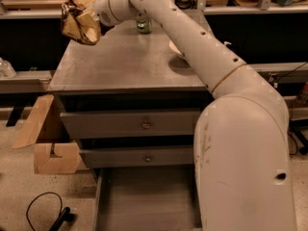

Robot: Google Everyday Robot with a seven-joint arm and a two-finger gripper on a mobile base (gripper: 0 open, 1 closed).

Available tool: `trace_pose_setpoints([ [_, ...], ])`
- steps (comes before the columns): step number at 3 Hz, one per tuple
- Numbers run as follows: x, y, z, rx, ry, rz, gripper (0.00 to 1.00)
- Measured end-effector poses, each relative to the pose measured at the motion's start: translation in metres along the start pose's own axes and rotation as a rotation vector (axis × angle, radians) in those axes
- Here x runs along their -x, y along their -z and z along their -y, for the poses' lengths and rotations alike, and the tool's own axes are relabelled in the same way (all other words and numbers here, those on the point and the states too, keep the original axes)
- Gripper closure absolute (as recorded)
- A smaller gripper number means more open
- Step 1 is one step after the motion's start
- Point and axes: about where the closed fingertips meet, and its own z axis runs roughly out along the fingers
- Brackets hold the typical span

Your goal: Pick brown chip bag from bottom drawer and place on counter

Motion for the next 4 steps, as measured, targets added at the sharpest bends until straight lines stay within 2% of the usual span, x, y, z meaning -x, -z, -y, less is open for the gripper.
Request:
trace_pose_setpoints([
  [1, -0.0214, 0.0098, 0.0149, -0.044, -0.009, -0.003, 1.0],
  [2, -0.0215, 0.0074, 0.0132, -0.04, -0.009, -0.003, 0.82],
  [4, -0.0223, 0.0019, 0.009, -0.031, -0.01, -0.003, 0.35],
])
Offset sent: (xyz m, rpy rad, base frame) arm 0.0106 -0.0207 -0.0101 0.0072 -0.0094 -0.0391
